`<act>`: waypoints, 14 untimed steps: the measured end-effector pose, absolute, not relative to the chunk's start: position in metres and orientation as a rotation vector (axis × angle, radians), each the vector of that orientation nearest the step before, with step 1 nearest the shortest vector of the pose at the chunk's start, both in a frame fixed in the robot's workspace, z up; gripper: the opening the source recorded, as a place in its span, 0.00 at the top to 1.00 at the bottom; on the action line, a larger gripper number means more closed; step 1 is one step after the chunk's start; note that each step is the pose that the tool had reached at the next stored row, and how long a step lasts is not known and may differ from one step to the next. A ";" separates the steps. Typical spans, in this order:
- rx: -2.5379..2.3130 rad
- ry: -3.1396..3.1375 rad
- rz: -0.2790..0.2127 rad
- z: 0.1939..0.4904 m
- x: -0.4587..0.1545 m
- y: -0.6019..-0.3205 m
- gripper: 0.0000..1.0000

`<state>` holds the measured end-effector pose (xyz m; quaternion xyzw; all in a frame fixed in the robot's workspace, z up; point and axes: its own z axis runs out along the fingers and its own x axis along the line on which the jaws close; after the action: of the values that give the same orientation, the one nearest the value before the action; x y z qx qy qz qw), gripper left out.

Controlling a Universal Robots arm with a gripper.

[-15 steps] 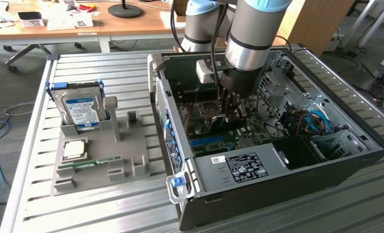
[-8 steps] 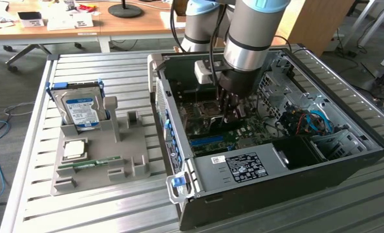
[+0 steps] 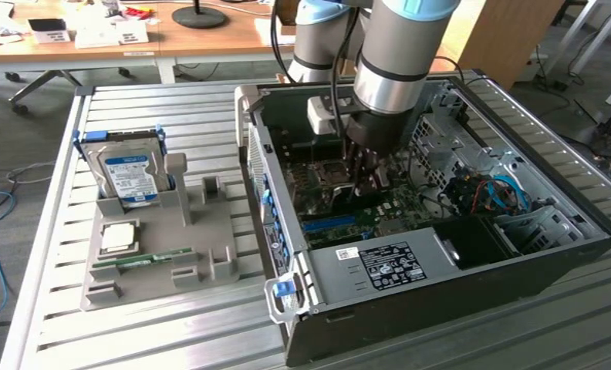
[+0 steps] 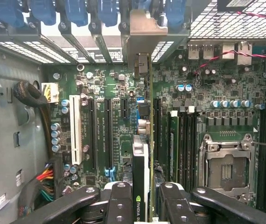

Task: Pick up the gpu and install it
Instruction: 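Insert the gpu into the slot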

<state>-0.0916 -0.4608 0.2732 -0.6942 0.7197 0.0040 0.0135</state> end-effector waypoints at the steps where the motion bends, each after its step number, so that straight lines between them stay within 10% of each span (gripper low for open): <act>1: -2.162 2.242 0.013 0.273 -0.092 -0.461 0.73; 14: -2.162 2.242 0.013 0.273 -0.096 -0.462 0.73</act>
<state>-0.0962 -0.4623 0.2732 -0.6941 0.7198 0.0040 0.0136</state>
